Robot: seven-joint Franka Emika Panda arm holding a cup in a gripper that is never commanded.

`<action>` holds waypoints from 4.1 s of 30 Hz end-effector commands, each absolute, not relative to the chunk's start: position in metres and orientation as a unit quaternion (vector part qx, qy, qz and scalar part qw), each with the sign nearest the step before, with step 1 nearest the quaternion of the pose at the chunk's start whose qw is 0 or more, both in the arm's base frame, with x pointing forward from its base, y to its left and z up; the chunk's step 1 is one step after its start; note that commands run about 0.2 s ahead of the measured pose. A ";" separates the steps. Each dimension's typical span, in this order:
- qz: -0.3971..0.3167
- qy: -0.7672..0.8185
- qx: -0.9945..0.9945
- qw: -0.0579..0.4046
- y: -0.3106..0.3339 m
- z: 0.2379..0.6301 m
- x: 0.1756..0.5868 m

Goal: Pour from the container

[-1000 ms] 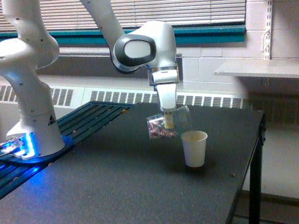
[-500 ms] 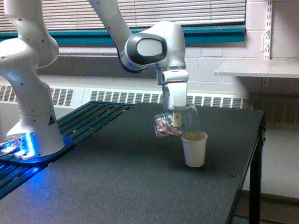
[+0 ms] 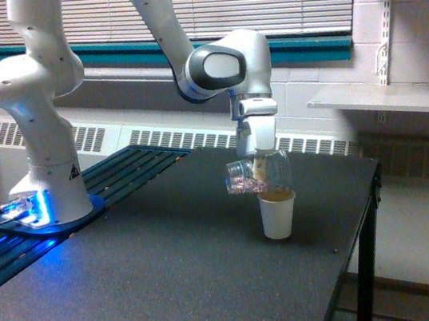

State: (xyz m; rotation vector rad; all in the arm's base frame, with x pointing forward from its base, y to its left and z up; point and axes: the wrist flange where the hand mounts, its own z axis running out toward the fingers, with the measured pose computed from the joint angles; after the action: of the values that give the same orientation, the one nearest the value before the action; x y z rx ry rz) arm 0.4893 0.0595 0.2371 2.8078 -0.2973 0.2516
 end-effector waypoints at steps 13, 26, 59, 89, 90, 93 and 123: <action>0.080 -0.097 0.977 0.174 0.046 0.244 0.490; 0.073 -0.090 0.977 0.181 0.048 0.240 0.487; 0.075 -0.076 0.975 0.194 0.043 0.255 0.487; 0.047 -0.033 0.972 0.230 0.049 0.261 0.500; 0.046 -0.031 0.971 0.230 0.049 0.260 0.500; 0.041 -0.026 0.971 0.233 0.051 0.258 0.501; 0.025 -0.007 0.970 0.240 0.051 0.250 0.495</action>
State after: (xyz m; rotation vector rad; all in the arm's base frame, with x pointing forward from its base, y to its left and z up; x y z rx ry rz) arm 0.4959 0.0504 0.2474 2.6614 -0.0499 0.0689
